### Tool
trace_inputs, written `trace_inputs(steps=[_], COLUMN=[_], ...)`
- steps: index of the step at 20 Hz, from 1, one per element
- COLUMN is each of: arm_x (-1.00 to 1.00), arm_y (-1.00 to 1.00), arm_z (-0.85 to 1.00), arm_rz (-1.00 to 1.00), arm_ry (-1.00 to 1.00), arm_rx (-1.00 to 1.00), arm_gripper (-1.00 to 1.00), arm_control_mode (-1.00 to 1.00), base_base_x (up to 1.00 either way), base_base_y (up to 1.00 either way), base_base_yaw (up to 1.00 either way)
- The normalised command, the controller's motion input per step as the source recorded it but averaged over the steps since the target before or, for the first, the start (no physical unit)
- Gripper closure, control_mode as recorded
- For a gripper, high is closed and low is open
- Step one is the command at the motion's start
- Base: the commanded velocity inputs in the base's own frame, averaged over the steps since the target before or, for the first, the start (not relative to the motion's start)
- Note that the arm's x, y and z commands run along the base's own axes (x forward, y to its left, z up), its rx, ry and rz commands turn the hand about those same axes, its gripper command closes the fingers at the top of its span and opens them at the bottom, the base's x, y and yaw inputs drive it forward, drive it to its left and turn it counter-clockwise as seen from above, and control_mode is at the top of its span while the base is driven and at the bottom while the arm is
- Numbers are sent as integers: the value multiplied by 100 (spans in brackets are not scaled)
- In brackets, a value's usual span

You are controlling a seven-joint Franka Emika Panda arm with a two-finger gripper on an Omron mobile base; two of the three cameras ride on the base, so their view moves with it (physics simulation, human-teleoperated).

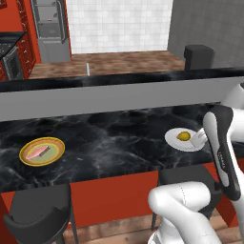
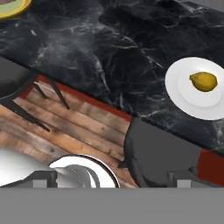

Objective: Transport the steak and lemon to the fridge. Place the steak on the rack containing meat and place the lemon on the rack containing the vegetable, ensuring meats and vegetables are on different racks.

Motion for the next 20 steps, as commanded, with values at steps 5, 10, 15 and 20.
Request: trace_inputs(steps=[5, 10, 15, 20], arm_x=[44, 56, 39, 34], arm_y=[-26, -9, -17, -5], arm_z=[0, -2, -27, -47], arm_rz=[19, 15, 5, 0], arm_ry=[-1, 0, 3, 3], arm_rx=[-15, -22, -16, -2], arm_gripper=[-100, -100, -100, -100], arm_control_mode=[-100, -100, -100, -100], base_base_x=[0, 0, 0, 0], base_base_y=[0, 0, 0, 0], base_base_yaw=[0, 0, 0, 0])
